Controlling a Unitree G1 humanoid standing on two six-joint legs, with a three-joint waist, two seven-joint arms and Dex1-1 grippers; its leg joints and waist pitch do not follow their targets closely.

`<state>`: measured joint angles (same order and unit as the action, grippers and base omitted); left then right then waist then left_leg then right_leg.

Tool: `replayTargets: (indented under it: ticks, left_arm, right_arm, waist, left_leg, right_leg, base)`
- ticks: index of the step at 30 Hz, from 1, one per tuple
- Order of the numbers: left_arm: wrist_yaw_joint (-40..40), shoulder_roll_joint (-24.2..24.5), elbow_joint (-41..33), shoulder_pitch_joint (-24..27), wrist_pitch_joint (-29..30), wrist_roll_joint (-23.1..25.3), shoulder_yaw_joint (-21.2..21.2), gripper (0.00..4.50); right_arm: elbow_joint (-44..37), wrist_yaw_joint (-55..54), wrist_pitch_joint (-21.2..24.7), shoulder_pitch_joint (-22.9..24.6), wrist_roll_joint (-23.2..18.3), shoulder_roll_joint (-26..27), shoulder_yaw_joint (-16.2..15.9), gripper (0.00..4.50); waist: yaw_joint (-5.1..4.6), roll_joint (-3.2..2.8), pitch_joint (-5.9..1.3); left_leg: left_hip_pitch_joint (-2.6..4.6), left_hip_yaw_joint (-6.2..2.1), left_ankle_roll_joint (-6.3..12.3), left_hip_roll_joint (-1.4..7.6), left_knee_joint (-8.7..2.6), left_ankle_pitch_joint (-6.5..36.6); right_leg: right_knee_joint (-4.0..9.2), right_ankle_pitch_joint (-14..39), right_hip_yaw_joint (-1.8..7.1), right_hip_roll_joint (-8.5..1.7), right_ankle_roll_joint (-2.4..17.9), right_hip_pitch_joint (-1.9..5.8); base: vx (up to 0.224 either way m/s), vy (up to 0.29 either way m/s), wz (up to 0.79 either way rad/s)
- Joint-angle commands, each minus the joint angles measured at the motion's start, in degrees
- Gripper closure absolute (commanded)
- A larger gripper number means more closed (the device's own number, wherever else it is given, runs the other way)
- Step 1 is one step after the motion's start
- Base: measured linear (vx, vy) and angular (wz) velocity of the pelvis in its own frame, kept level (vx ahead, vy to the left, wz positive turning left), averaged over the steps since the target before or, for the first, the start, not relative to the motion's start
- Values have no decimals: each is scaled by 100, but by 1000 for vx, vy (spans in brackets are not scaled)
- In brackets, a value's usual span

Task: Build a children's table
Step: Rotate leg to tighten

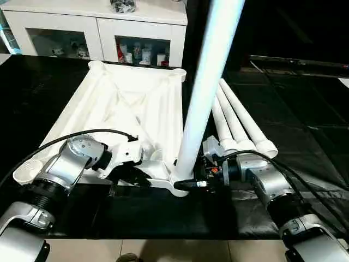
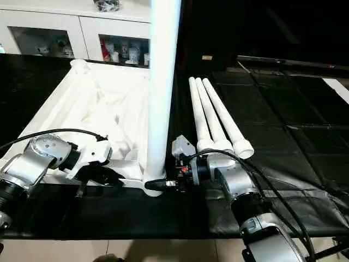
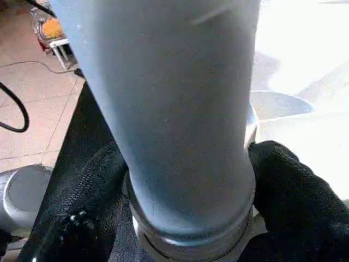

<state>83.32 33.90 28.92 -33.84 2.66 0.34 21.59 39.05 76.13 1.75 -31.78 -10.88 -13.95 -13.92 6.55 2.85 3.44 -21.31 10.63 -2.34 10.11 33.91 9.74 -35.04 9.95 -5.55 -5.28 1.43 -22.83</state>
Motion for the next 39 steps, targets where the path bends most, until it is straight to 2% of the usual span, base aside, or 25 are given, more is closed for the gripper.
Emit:
replayTargets:
  ticks: [1, 4, 5, 10, 13, 16, 19, 20, 21, 22, 23, 24, 25, 26, 27, 28, 31, 32, 33, 36, 38, 39]
  left_arm:
    - [67, -40, -8, -133, -52, 99, 106, 450]
    - [68, -43, 5, -138, -55, 101, 105, 450]
    - [66, -50, 21, -146, -54, 101, 104, 450]
    - [59, -61, 5, -125, 22, 61, 73, 450]
    - [-124, -126, -54, -71, 333, -27, -48, 450]
    - [-387, -253, -112, -47, 677, -134, -203, 450]
    - [-935, -529, -216, -44, 1135, -289, -480, 450]
    - [-1583, -865, -333, -91, 1715, -420, -776, 450]
    - [-1936, -1049, -390, -123, 2031, -482, -935, 450]
    - [-2321, -1232, -445, -159, 2293, -500, -1083, 450]
    - [-2321, -1232, -445, -159, 2293, -500, -1083, 450]
    - [-2784, -1458, -529, -196, 2600, -497, -1255, 450]
    - [-2839, -1486, -542, -197, 2631, -492, -1273, 450]
    - [-3239, -1684, -617, -206, 2798, -435, -1384, 450]
    - [-3505, -1816, -672, -205, 2880, -371, -1441, 450]
    - [-3691, -1918, -731, -195, 2944, -312, -1466, 450]
    - [-4032, -2160, -967, -142, 3134, -192, -1486, 450]
    - [-4072, -2195, -1090, -109, 3205, -109, -1419, 450]
    - [-4089, -2209, -1131, -99, 3240, -98, -1410, 450]
    - [-4140, -2190, -1206, -96, 3314, -93, -1372, 450]
    - [-3989, -1983, -1227, -37, 3123, -25, -1219, 450]
    - [-3876, -1881, -1251, 6, 3076, -19, -1170, 450]
  right_arm:
    - [86, -109, -18, 11, 32, -30, 67, 126]
    - [84, -98, 5, 18, 27, -14, 99, 129]
    - [71, -76, 35, 28, 5, -7, 118, 156]
    - [-7, -30, 128, 109, -43, 1, 100, 168]
    - [-112, -105, 265, 231, -136, 64, 141, 171]
    - [-184, -359, 445, 321, -227, 186, 247, 171]
    - [-47, -1162, 347, 344, -55, 446, 341, 171]
    - [176, -1894, 393, 265, 175, 694, 324, 171]
    - [321, -2277, 438, 192, 266, 841, 333, 171]
    - [517, -2701, 505, 76, 276, 1045, 409, 172]
    - [517, -2701, 505, 76, 276, 1045, 409, 172]
    - [759, -3232, 613, -99, 219, 1326, 556, 172]
    - [788, -3297, 621, -124, 213, 1358, 573, 172]
    - [1003, -3775, 698, -315, 161, 1587, 706, 172]
    - [1141, -4086, 790, -448, 103, 1732, 823, 172]
    - [1244, -4318, 843, -557, 100, 1828, 879, 172]
    - [1394, -4514, 784, -739, 264, 1958, 788, 172]
    - [1416, -4516, 665, -764, 349, 1988, 755, 137]
    - [1418, -4538, 634, -769, 354, 2002, 789, 137]
    - [1475, -4615, 575, -802, 364, 2028, 890, 98]
    - [1486, -4625, 362, -796, 401, 1959, 942, 92]
    - [1480, -4578, 287, -796, 403, 1911, 966, 75]
  waist:
    - [-24, -142, -379]
    - [-30, -150, -371]
    - [-29, -144, -371]
    - [-24, -154, -372]
    - [-20, -172, -370]
    - [-18, -172, -355]
    - [-73, -154, -341]
    - [-96, -122, -341]
    - [-141, -132, -326]
    - [-207, -117, -337]
    - [-249, -104, -335]
    - [-279, -107, -349]
    - [-295, -113, -347]
    - [-319, -86, -348]
    - [-326, -118, -358]
    - [-344, -115, -364]
    - [-341, -131, -393]
    - [-321, -114, -421]
    - [-304, -117, -431]
    - [-284, -115, -455]
    - [-282, -137, -447]
    - [-296, -127, -437]
  left_leg:
    - [159, -156, -309, 397, -486, 2098]
    - [153, -165, -317, 400, -495, 2162]
    - [163, -164, -322, 399, -492, 2186]
    - [169, -166, -323, 404, -496, 2195]
    - [163, -165, -331, 406, -499, 2202]
    - [185, -171, -354, 404, -504, 2360]
    - [172, -207, -436, 384, -509, 2447]
    - [176, -215, -437, 369, -498, 2462]
    - [151, -229, -477, 365, -504, 2405]
    - [145, -250, -513, 363, -496, 2424]
    - [113, -263, -505, 349, -495, 2393]
    - [92, -263, -446, 332, -482, 2293]
    - [113, -258, -410, 328, -471, 2270]
    - [124, -237, -308, 312, -445, 2209]
    - [117, -242, -264, 314, -449, 2084]
    - [101, -233, -248, 321, -457, 2012]
    - [89, -187, -145, 325, -452, 1698]
    - [67, -175, -64, 328, -440, 1442]
    - [58, -150, 35, 322, -420, 1153]
    - [44, -132, 262, 310, -385, 632]
    - [45, -128, 334, 310, -383, 615]
    - [36, -129, 327, 306, -391, 697]
  right_leg:
    - [439, 1844, 361, -446, 1172, 208]
    - [445, 1922, 359, -448, 1152, 210]
    - [451, 1972, 361, -449, 1141, 204]
    - [451, 1956, 361, -447, 1149, 199]
    - [438, 1864, 362, -444, 1187, 202]
    - [465, 2061, 362, -452, 1165, 189]
    - [497, 2400, 358, -474, 1061, 182]
    - [538, 2638, 351, -493, 969, 185]
    - [535, 2737, 341, -498, 953, 188]
    - [529, 2896, 324, -498, 887, 196]
    - [535, 2977, 310, -499, 848, 213]
    - [562, 3069, 307, -506, 760, 230]
    - [581, 3059, 320, -502, 766, 189]
    - [602, 3057, 328, -493, 761, 178]
    - [591, 2904, 327, -482, 813, 186]
    - [578, 2768, 333, -467, 836, 190]
    - [494, 1941, 351, -423, 1022, 207]
    - [447, 1534, 352, -422, 1097, 248]
    - [411, 1119, 357, -418, 1182, 258]
    - [313, 350, 352, -404, 1388, 301]
    - [316, 286, 347, -412, 1447, 304]
    - [333, 418, 344, -412, 1440, 317]
  base:
    - [0, 0, 0]
    - [0, 0, 0]
    - [0, 0, 0]
    - [0, 0, 0]
    - [0, 0, 0]
    - [0, 0, 0]
    - [0, 0, 0]
    - [0, 0, 0]
    - [0, 0, 0]
    - [0, 0, 0]
    - [0, 0, 0]
    - [0, 0, 0]
    - [0, 0, 0]
    - [0, 0, 0]
    - [0, 0, 0]
    - [0, 0, 0]
    - [18, 0, 0]
    - [53, -1, 1]
    - [60, -4, 1]
    - [57, -5, 0]
    - [0, 0, 0]
    - [0, 0, 0]
